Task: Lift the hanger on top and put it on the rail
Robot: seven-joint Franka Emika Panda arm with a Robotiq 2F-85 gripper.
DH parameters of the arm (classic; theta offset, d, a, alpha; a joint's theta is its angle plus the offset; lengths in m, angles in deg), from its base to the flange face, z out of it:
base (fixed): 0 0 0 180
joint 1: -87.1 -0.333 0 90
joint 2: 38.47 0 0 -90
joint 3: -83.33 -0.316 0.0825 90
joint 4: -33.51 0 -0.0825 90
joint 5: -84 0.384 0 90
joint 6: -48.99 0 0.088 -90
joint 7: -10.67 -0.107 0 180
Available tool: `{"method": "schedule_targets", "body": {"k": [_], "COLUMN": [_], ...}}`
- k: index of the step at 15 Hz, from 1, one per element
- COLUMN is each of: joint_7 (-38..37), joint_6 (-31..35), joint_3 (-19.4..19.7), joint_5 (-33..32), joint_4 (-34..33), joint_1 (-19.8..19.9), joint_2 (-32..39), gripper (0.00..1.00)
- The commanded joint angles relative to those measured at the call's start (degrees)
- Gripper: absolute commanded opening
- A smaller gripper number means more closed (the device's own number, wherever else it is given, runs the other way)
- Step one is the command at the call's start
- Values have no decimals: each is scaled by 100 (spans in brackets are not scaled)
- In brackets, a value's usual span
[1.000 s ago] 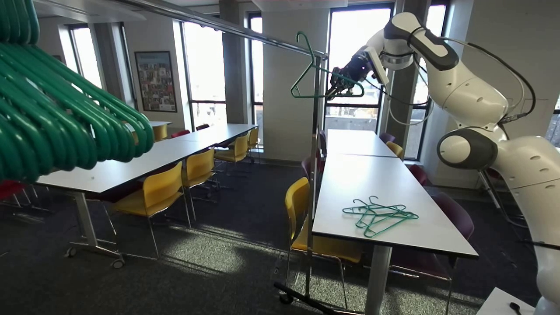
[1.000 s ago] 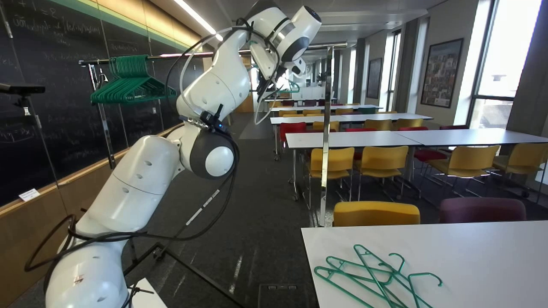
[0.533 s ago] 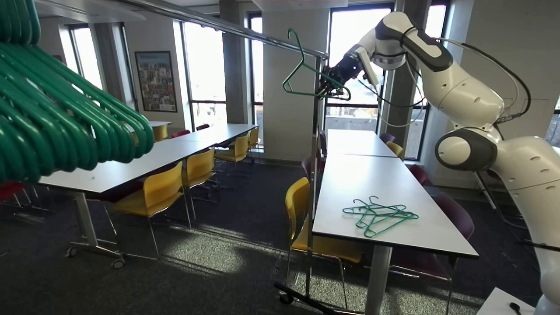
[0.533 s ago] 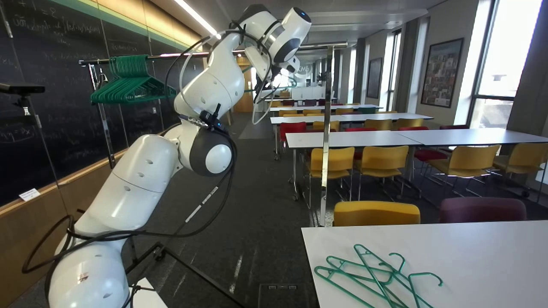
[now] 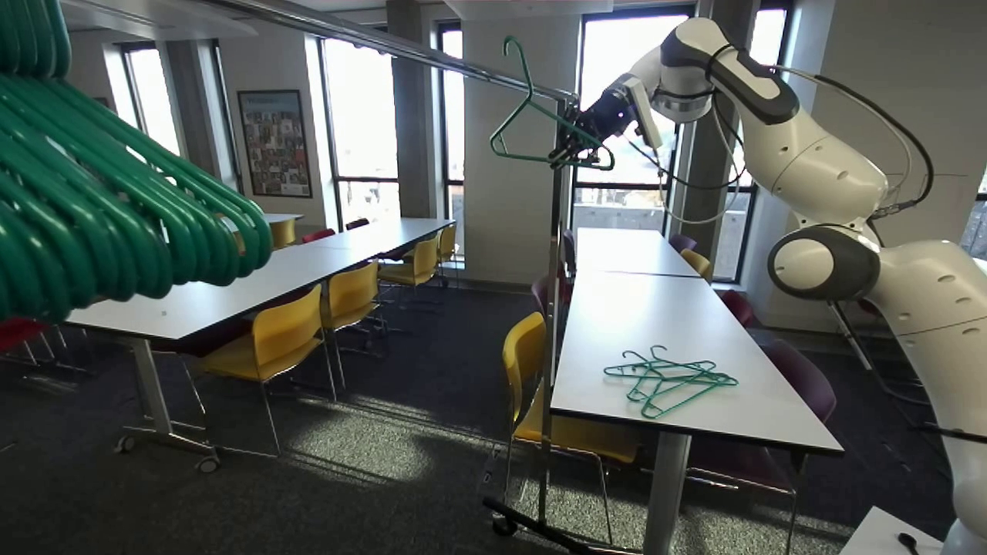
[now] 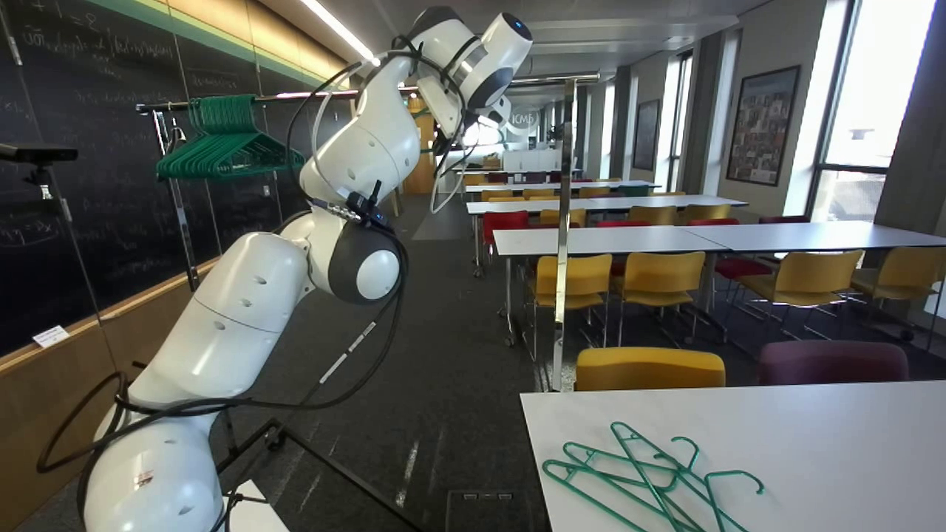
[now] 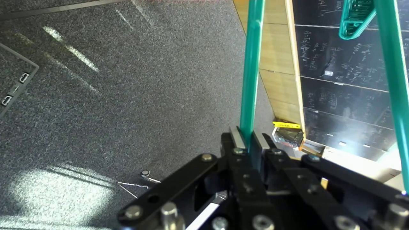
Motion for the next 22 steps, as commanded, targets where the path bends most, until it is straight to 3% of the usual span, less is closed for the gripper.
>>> {"method": "schedule_targets", "body": {"k": [1,13,22], "joint_7": [-89,-276,-1072], "joint_6": [49,-673,-734], "joint_3": [-158,-392,-661], "joint_5": [4,147,989], "joint_4": [200,254,196], "joint_1": [42,26,63], "joint_2": [-194,-218,-96], "gripper": [2,2,2]}}
